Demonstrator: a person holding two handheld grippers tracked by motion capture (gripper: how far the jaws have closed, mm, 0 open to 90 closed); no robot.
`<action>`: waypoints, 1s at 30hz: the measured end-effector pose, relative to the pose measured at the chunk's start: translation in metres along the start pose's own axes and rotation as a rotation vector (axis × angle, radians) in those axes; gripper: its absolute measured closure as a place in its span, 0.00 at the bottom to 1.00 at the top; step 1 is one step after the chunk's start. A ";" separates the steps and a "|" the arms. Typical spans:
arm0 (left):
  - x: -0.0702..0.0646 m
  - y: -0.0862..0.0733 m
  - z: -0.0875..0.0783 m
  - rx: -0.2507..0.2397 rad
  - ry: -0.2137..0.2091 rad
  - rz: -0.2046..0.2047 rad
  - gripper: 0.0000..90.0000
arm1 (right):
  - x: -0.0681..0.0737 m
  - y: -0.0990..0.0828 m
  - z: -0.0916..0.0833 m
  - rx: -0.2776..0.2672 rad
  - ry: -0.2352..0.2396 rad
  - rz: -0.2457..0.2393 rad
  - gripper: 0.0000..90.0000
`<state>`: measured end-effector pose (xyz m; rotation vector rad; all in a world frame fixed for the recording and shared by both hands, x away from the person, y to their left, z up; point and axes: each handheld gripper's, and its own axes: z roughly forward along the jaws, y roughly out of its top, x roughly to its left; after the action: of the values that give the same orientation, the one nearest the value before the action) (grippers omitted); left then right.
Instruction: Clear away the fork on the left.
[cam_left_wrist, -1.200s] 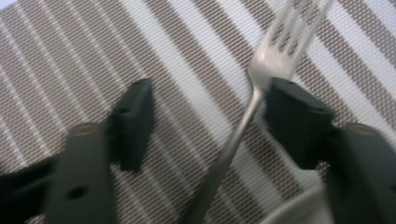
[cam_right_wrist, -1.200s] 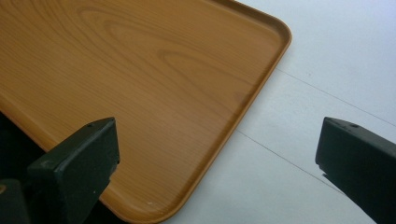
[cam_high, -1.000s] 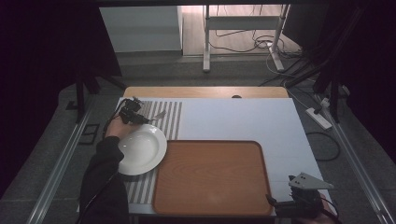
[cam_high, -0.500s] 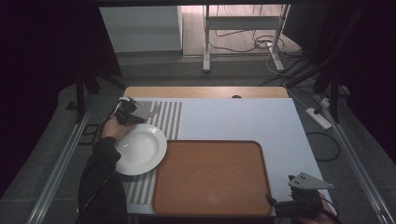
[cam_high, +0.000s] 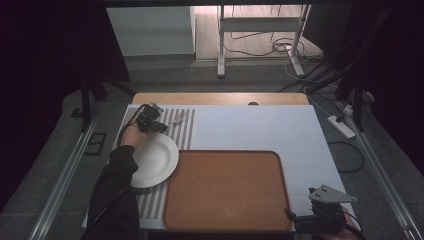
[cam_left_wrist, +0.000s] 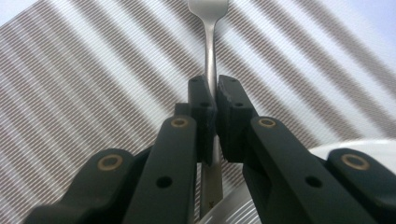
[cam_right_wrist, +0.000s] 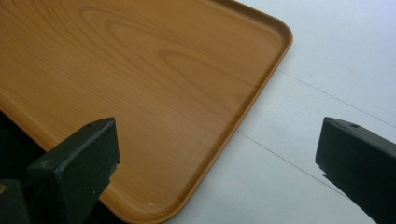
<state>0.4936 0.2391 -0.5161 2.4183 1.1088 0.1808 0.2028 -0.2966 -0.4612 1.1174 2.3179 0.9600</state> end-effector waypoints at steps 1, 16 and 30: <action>0.000 0.000 0.000 0.000 0.000 0.000 0.94 | 0.000 0.000 0.000 0.000 0.000 0.000 0.00; -0.040 0.030 0.011 0.009 -0.064 0.072 0.94 | 0.000 0.000 0.000 -0.001 0.001 0.000 0.00; -0.076 0.047 0.017 0.029 -0.109 0.109 0.94 | 0.000 0.000 0.000 -0.006 0.004 0.000 0.00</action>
<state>0.4808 0.1500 -0.5032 2.4844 0.9384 0.0671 0.2026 -0.2970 -0.4611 1.1146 2.3166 0.9695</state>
